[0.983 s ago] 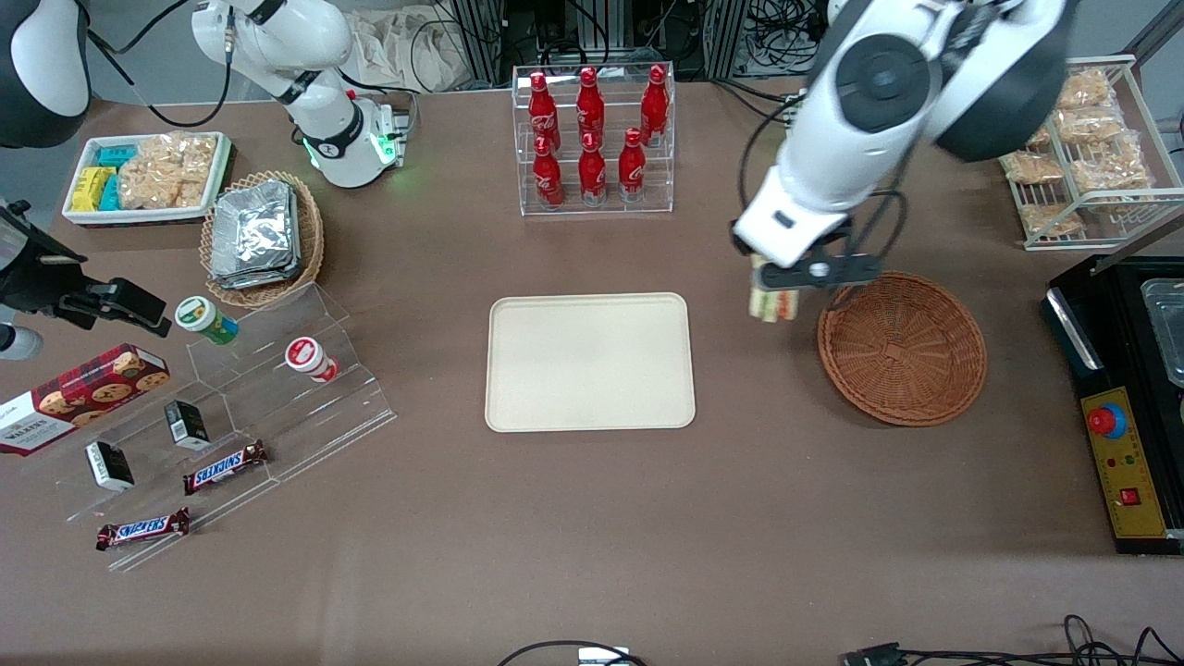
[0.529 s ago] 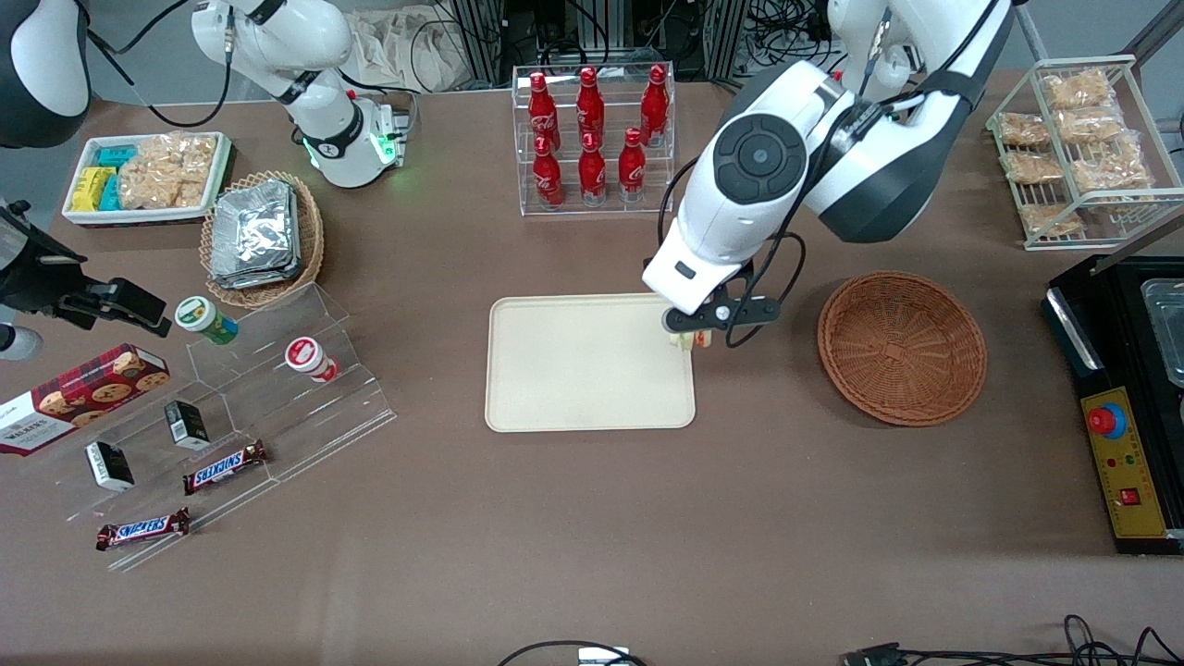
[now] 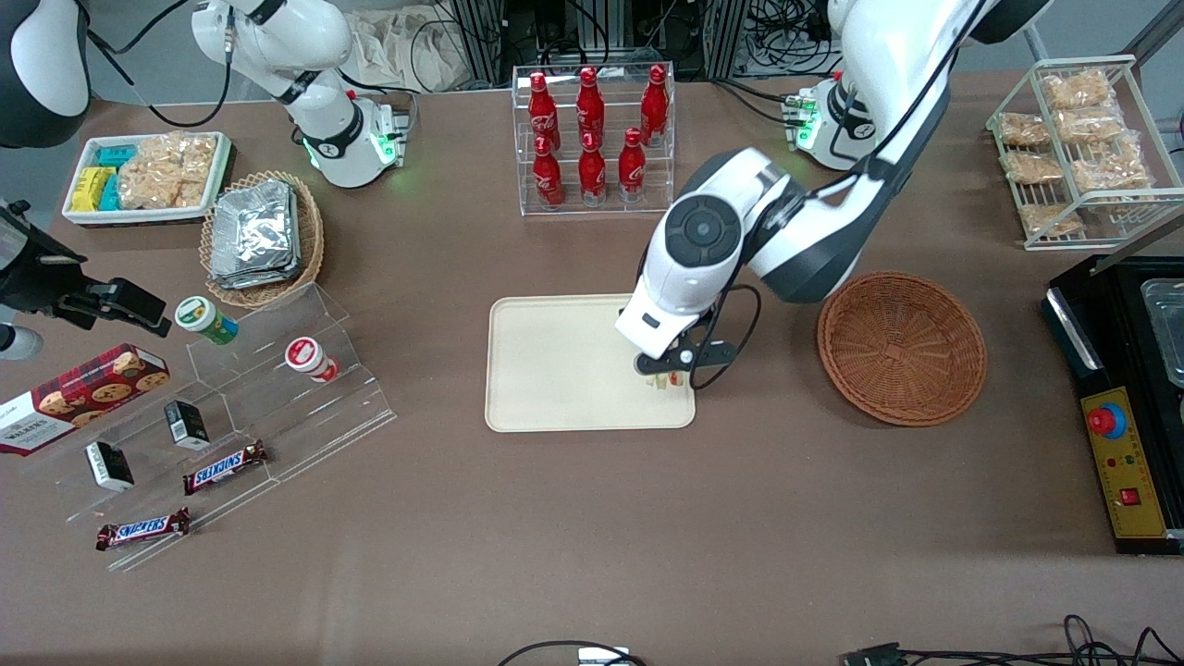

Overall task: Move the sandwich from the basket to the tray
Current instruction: 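Carry the sandwich over to the cream tray with the left gripper, then lower the sandwich onto the tray and open the left gripper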

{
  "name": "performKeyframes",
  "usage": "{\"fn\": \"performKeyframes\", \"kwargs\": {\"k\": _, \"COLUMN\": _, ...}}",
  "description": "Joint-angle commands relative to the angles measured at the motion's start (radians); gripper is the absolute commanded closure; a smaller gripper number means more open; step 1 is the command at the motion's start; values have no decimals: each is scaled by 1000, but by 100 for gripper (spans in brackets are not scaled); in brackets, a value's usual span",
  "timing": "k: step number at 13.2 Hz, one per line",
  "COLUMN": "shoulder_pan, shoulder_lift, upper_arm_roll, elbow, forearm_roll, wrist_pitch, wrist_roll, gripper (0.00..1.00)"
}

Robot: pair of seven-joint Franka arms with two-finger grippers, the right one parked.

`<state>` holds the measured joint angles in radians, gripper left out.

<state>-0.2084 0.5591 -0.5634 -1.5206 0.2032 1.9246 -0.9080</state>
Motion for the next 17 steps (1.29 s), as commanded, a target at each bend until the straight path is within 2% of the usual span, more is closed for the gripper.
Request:
{"fn": "performKeyframes", "kwargs": {"k": 1, "shoulder_pan": -3, "shoulder_lift": 89, "upper_arm_roll": -6, "elbow": -10, "forearm_roll": 114, "wrist_pitch": 66, "wrist_roll": -54, "gripper": 86}}
{"fn": "performKeyframes", "kwargs": {"k": 4, "shoulder_pan": -2, "shoulder_lift": 149, "upper_arm_roll": -4, "elbow": -81, "forearm_roll": 169, "wrist_pitch": 195, "wrist_roll": -84, "gripper": 86}}
{"fn": "performKeyframes", "kwargs": {"k": 6, "shoulder_pan": 1, "shoulder_lift": 151, "upper_arm_roll": -1, "elbow": -133, "forearm_roll": 170, "wrist_pitch": 266, "wrist_roll": -103, "gripper": 86}}
{"fn": "performKeyframes", "kwargs": {"k": 8, "shoulder_pan": 0, "shoulder_lift": 154, "upper_arm_roll": -1, "elbow": -150, "forearm_roll": 170, "wrist_pitch": 281, "wrist_roll": -104, "gripper": 86}}
{"fn": "performKeyframes", "kwargs": {"k": 11, "shoulder_pan": 1, "shoulder_lift": 159, "upper_arm_roll": 0, "elbow": -164, "forearm_roll": 173, "wrist_pitch": 284, "wrist_roll": -104, "gripper": 79}}
{"fn": "performKeyframes", "kwargs": {"k": 13, "shoulder_pan": 1, "shoulder_lift": 159, "upper_arm_roll": 0, "elbow": -167, "forearm_roll": 179, "wrist_pitch": 284, "wrist_roll": -106, "gripper": 79}}
{"fn": "performKeyframes", "kwargs": {"k": 14, "shoulder_pan": 3, "shoulder_lift": 159, "upper_arm_roll": 0, "elbow": -168, "forearm_roll": 177, "wrist_pitch": 284, "wrist_roll": -107, "gripper": 60}}
{"fn": "performKeyframes", "kwargs": {"k": 15, "shoulder_pan": 3, "shoulder_lift": 159, "upper_arm_roll": 0, "elbow": -168, "forearm_roll": 177, "wrist_pitch": 284, "wrist_roll": -124, "gripper": 1}}
{"fn": "performKeyframes", "kwargs": {"k": 17, "shoulder_pan": 7, "shoulder_lift": 156, "upper_arm_roll": 0, "elbow": -168, "forearm_roll": 177, "wrist_pitch": 281, "wrist_roll": -135, "gripper": 0}}
